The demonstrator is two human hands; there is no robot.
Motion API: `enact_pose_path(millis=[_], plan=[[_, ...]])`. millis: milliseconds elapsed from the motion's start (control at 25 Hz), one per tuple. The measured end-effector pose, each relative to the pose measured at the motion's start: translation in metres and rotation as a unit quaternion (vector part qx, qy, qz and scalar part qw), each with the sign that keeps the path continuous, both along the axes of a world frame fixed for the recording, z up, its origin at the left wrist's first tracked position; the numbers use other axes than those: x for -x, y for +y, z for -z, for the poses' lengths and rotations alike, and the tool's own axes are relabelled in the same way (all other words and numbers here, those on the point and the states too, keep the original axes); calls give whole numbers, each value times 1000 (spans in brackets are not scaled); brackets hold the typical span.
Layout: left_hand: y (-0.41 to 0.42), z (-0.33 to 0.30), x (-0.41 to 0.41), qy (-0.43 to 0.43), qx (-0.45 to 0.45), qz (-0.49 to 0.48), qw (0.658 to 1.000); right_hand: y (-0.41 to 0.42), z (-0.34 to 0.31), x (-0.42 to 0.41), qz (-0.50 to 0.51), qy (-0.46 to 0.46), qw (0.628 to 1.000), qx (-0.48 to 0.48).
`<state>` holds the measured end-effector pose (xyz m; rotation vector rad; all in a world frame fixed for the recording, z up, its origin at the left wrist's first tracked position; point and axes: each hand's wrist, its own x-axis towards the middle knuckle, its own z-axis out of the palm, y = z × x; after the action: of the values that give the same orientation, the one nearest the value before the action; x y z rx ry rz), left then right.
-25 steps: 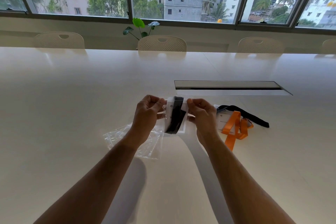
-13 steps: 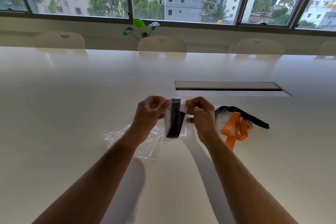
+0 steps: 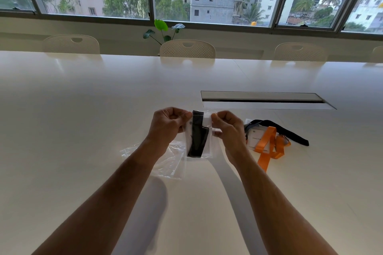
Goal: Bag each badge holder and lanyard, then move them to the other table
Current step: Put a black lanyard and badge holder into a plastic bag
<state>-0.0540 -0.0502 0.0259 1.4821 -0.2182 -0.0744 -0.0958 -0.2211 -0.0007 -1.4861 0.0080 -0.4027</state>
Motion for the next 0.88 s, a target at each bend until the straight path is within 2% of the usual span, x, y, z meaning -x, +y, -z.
enact_pose_path(millis=[200,320,480,640,760,880], plan=[[-4,6,4,-19,-25,-12,999,6,-2,3,-50,49,998,2],[-7,7,4,-39,-65,-11,997,9,-4,4,-31,63,997,-27],[-6,7,4,-47,-57,-8,997,9,-7,4,-25,68,997,-35],[7,6,-1,13,12,69,997,1,-8,6,-84,80,993,-21],[14,6,-6,30,20,109,993,-8,-9,8,-124,95,987,-50],[18,4,-10,30,6,126,992,-12,-10,7,-127,113,985,-34]])
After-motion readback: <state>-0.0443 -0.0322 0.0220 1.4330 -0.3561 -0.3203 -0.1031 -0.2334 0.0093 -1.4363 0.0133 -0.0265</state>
